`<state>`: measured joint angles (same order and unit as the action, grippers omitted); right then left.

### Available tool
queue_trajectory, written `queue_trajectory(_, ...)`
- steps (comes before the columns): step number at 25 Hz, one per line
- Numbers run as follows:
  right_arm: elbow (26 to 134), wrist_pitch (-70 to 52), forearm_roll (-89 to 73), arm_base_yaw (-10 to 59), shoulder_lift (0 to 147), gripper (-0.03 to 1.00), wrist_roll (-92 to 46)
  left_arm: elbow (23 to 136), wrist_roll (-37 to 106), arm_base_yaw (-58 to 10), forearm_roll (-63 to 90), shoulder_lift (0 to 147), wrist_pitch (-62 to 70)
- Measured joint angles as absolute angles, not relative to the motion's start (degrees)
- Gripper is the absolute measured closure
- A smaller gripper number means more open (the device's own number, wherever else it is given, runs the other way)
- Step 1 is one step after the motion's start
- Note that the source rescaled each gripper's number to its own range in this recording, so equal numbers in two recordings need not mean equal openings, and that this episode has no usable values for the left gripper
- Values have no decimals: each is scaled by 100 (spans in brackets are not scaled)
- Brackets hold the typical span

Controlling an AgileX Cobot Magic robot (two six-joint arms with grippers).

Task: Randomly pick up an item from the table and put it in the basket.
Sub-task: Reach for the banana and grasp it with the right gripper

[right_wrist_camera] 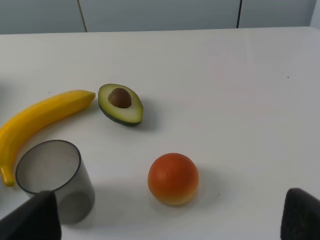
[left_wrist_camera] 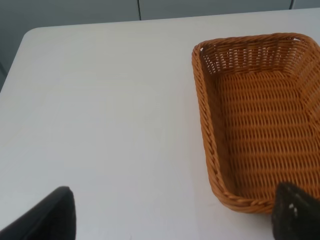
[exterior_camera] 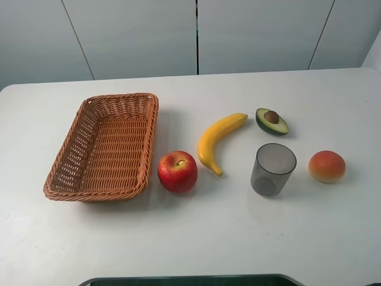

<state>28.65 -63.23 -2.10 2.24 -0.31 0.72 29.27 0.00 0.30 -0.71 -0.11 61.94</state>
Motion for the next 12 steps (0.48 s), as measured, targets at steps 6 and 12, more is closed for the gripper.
queue_trajectory(6, 2865, -6323, -210, 224, -31, 3, 72, 2927, 0, 30, -71, -11, 6194)
queue_trajectory(12, 2865, -6323, -210, 224, -31, 3, 72, 2927, 0, 30, -71, -11, 6194)
